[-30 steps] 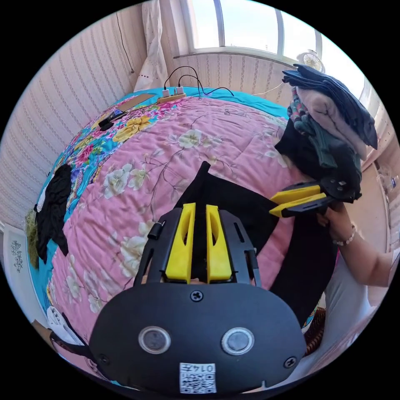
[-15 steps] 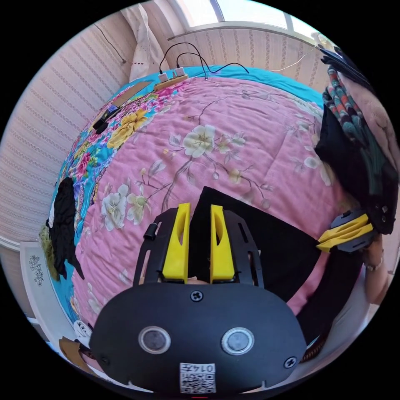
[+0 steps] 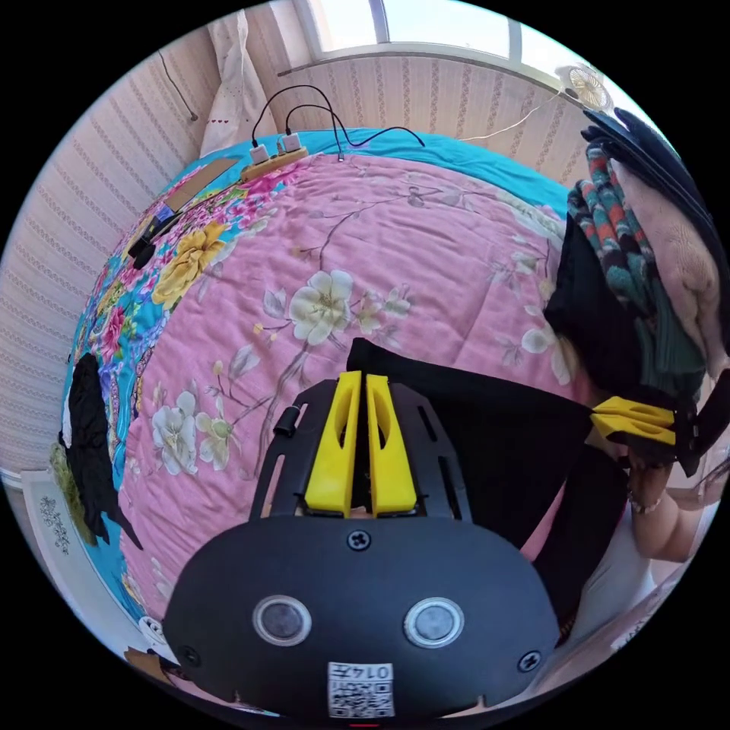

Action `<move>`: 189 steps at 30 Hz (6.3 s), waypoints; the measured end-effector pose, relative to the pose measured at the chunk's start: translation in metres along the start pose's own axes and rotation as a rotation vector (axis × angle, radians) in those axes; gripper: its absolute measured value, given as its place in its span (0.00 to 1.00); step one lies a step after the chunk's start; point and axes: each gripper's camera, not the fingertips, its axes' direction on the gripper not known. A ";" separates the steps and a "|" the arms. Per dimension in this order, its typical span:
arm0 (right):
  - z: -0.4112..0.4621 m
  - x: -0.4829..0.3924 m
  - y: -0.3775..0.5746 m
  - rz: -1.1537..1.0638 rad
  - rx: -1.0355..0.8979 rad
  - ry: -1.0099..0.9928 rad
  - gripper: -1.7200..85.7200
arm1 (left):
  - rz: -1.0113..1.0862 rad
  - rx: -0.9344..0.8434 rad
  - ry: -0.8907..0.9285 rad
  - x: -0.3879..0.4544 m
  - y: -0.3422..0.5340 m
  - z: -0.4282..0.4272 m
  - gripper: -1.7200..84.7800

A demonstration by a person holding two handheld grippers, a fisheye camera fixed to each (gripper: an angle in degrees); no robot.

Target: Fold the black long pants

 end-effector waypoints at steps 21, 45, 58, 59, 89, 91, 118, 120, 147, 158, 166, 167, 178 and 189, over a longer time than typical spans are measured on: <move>0.023 -0.037 0.039 -0.168 -0.233 0.131 0.15 | -0.468 0.209 0.148 -0.040 0.478 -0.285 0.09; -0.099 0.071 0.178 0.686 -0.403 -0.083 0.19 | -1.858 0.408 0.065 -0.058 1.114 -0.448 0.12; -0.095 0.057 0.147 0.641 -0.370 -0.080 0.18 | -1.866 0.625 0.235 -0.059 1.184 -0.506 0.11; -0.097 0.055 0.146 0.632 -0.373 -0.066 0.17 | -1.850 0.622 0.232 -0.058 1.186 -0.515 0.11; -0.110 -0.001 0.131 0.542 -0.381 -0.181 0.04 | -1.721 0.529 0.167 -0.025 1.219 -0.649 0.01; -0.120 -0.007 0.119 0.512 -0.363 -0.167 0.04 | -1.697 0.553 0.173 -0.022 1.220 -0.660 0.01; 0.071 -0.073 -0.188 0.296 -0.454 0.070 0.07 | -1.633 0.683 0.107 -0.197 1.107 -0.714 0.05; 0.068 -0.062 -0.181 0.316 -0.413 0.028 0.09 | -1.627 0.699 0.080 -0.197 1.108 -0.712 0.08; 0.042 0.066 -0.050 0.873 0.045 -0.418 0.08 | -1.680 0.521 0.238 -0.169 1.120 -0.653 0.16; 0.014 0.100 0.024 1.025 0.287 -0.670 0.13 | -1.777 0.760 0.293 -0.156 1.144 -0.625 0.16; 0.040 0.091 -0.017 0.893 0.138 -0.460 0.16 | -1.755 0.738 0.292 -0.156 1.137 -0.610 0.16; 0.050 0.095 -0.020 0.922 0.140 -0.468 0.14 | -1.759 0.738 0.288 -0.157 1.134 -0.606 0.16; 0.072 0.095 -0.016 0.865 0.091 -0.610 0.02 | -1.597 0.731 0.162 -0.150 1.089 -0.593 0.01; 0.019 0.052 0.072 0.664 -0.168 -0.628 0.02 | -1.530 0.574 0.100 -0.047 1.106 -0.590 0.02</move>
